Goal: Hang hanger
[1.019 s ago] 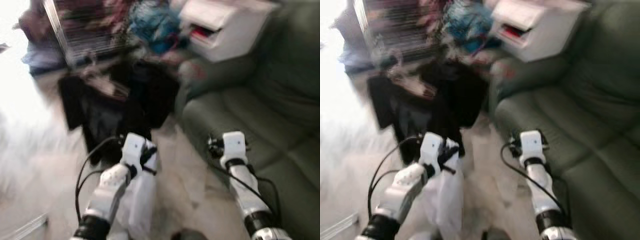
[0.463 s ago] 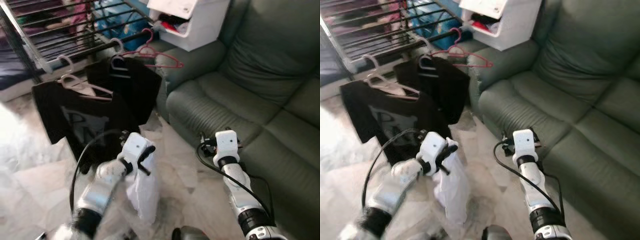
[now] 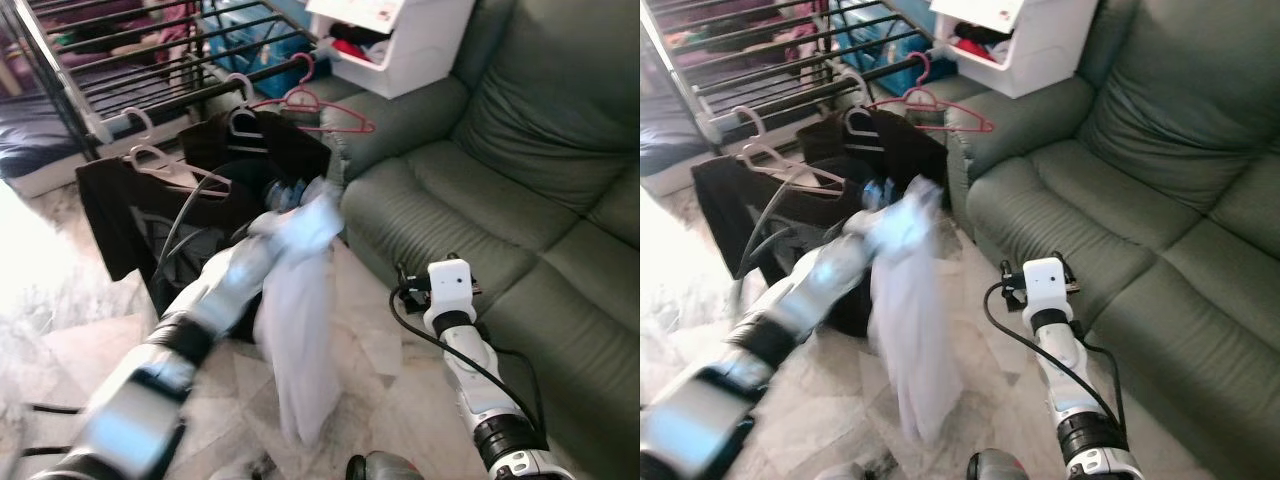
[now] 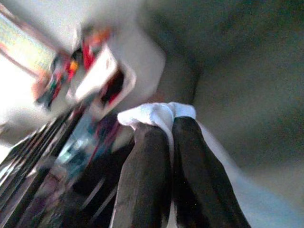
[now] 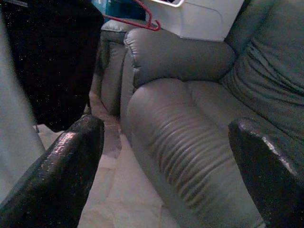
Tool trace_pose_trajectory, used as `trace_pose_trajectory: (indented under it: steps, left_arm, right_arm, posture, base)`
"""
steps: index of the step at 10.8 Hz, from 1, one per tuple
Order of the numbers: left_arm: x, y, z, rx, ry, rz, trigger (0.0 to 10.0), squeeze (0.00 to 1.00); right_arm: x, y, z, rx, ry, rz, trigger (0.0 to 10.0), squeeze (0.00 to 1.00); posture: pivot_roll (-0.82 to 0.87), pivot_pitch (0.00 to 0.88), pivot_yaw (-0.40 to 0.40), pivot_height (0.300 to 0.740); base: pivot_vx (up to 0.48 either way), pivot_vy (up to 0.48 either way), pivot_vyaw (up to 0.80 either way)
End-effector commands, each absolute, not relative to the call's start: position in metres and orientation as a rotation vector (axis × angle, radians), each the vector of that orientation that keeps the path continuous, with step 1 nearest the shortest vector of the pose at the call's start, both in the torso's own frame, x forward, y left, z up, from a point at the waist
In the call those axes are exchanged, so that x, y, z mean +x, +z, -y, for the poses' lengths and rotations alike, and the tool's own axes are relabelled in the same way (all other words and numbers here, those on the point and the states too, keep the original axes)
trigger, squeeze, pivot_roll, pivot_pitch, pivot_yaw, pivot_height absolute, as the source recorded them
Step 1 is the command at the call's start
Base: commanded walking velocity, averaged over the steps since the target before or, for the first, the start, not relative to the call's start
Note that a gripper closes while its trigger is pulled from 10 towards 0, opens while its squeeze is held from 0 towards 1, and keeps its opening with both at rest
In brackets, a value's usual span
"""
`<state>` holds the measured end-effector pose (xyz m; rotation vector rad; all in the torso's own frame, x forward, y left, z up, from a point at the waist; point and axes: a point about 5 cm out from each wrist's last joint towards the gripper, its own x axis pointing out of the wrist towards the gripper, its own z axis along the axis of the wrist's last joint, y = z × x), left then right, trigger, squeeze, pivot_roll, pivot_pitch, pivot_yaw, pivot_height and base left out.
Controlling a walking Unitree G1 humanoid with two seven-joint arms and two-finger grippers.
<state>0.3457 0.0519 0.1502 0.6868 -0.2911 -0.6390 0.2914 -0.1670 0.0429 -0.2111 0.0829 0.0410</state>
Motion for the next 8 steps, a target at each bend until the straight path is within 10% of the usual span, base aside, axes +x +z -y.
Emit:
trace_pose_trajectory:
  steps: [1, 2, 4, 5, 8]
  left_arm:
    - [0.331, 0.146, -0.041, 0.545, -0.863, 0.243, 10.0, 0.00]
    - [0.306, 0.121, -0.039, 0.536, -1.174, 0.075, 10.0, 0.00]
    - [0.270, 0.049, -0.112, 1.056, -1.547, -0.413, 10.0, 0.00]
    - [0.302, 0.052, -0.134, 1.366, -1.307, -0.344, 10.0, 0.00]
    - [0.355, 0.128, -0.108, 1.290, -0.792, 0.149, 10.0, 0.00]
  right_arm:
    - [0.292, 0.044, 0.167, -0.205, 0.030, -0.076, 10.0, 0.00]
    - [0.292, 0.044, 0.166, -0.203, 0.032, -0.077, 10.0, 0.00]
    - [0.293, 0.043, 0.164, -0.196, 0.036, -0.082, 10.0, 0.00]
    - [0.294, 0.043, 0.164, -0.194, 0.036, -0.082, 10.0, 0.00]
    - [0.295, 0.043, 0.163, -0.191, 0.037, -0.085, 10.0, 0.00]
  posture:
    - [-0.04, 0.000, 0.008, 0.740]
    - [-0.03, 0.000, 0.009, 0.740]
    - [-0.02, 0.000, 0.013, 0.740]
    - [-0.02, 0.000, 0.016, 0.740]
    - [-0.02, 0.000, 0.014, 0.740]
  base:
    - [0.000, 0.000, 0.00]
    - [0.000, 0.000, 0.00]
    - [0.000, 0.000, 0.00]
    - [0.000, 0.000, 0.00]
    - [0.000, 0.000, 0.00]
